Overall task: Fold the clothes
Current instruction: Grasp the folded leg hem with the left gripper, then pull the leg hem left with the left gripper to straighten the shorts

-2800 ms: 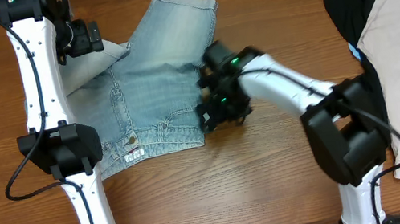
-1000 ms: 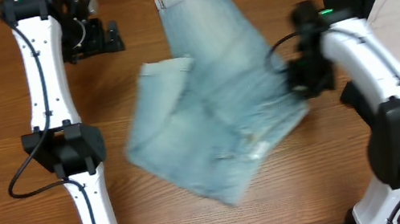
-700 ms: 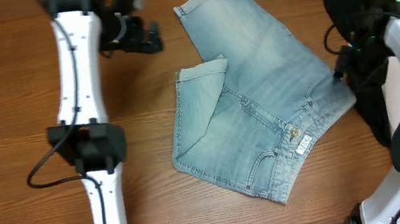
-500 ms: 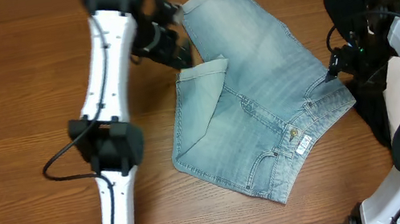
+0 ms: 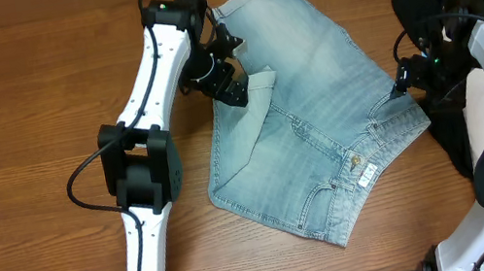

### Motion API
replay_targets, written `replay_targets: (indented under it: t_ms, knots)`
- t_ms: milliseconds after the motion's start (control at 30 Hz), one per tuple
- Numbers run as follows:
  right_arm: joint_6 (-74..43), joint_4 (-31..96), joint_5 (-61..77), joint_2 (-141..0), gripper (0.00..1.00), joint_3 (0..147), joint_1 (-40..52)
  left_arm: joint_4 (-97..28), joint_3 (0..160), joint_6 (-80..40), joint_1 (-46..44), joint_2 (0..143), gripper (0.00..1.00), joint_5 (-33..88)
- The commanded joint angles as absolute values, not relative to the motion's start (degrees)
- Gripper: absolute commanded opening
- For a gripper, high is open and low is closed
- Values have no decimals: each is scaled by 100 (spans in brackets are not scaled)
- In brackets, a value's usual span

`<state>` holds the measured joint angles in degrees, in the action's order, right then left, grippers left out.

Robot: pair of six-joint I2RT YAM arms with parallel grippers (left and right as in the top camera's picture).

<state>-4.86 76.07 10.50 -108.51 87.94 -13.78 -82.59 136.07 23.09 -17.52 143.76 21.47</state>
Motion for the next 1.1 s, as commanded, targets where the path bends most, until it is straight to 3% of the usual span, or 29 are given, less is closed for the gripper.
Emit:
replay_targets:
  t_ms: [0, 333, 600, 667, 733, 767, 800, 1067]
  knots:
    - [-440, 7592, 1170, -10774, 84, 8886, -1345, -8068, 13358, 2392, -1732, 14223, 100, 2034]
    - [-419, 7592, 1168, -10774, 84, 8886, -1345, -7478, 12796, 2032, -1739, 14223, 100, 1994]
    - [-419, 7592, 1166, -10774, 84, 8886, -1345, -7308, 12785, 1625, -1693, 14223, 87, 1636]
    - [-419, 7590, 1166, -10774, 84, 8886, -1345, -7312, 12785, 1597, -1682, 14223, 69, 1656]
    - [-419, 7575, 1166, -10774, 84, 8884, -1345, -7312, 12787, 1450, -1682, 14223, 29, 1658]
    - [-419, 7568, 1168, -10774, 84, 8884, -1345, -7323, 12790, 1367, -1682, 14223, 13, 1656]
    - [-423, 7555, 1168, -10774, 84, 8884, -1345, -7363, 12818, 1302, -1682, 14221, 4, 1656]
    - [-423, 7531, 1170, -10774, 84, 8886, -1345, -8733, 14370, 744, -1411, 14182, 4, 978]
